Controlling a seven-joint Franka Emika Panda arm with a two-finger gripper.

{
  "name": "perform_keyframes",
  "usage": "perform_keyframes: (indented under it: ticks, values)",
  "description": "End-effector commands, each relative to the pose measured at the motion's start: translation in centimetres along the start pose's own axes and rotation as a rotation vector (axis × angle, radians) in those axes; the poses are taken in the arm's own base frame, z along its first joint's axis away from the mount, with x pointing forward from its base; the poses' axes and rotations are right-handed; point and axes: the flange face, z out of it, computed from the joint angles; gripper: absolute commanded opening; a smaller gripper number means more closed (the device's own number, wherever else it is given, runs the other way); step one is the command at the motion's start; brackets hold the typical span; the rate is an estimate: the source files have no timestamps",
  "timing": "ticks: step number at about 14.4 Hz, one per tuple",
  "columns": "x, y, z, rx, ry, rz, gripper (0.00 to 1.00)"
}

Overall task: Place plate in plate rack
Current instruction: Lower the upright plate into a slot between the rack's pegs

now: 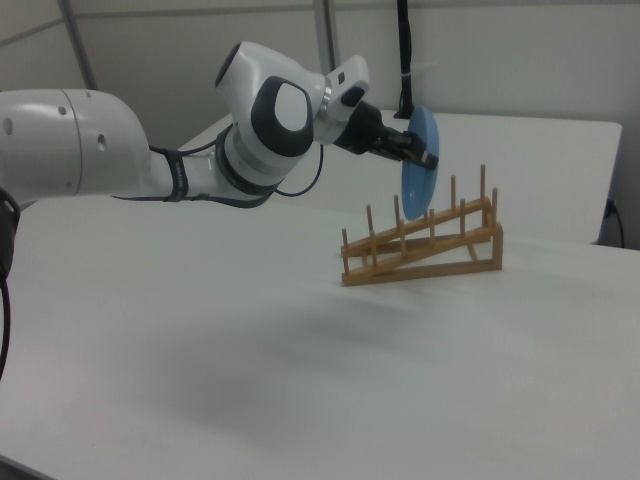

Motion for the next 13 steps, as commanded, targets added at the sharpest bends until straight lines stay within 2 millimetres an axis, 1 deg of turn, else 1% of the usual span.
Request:
perform_keyframes:
  ticks: [1,3,4,5,10,13]
  values:
    - [0.4,-1.1,1.3,-0.042,0.026,-0.015,0.0]
    - [-0.3,-1.8,2.1,-0.046,0.021,-0.037,0.0]
    - [-0.4,-2.7,1.9,-0.039,0.022,-0.047,0.0]
    - [-0.8,-3.5,2.3,-0.036,0.017,-0.058,0.0]
    - [-2.1,-6.3,3.1,-0.024,0.003,-0.101,0.0]
    - [-2.6,-7.1,3.3,-0.024,0.003,-0.126,0.0]
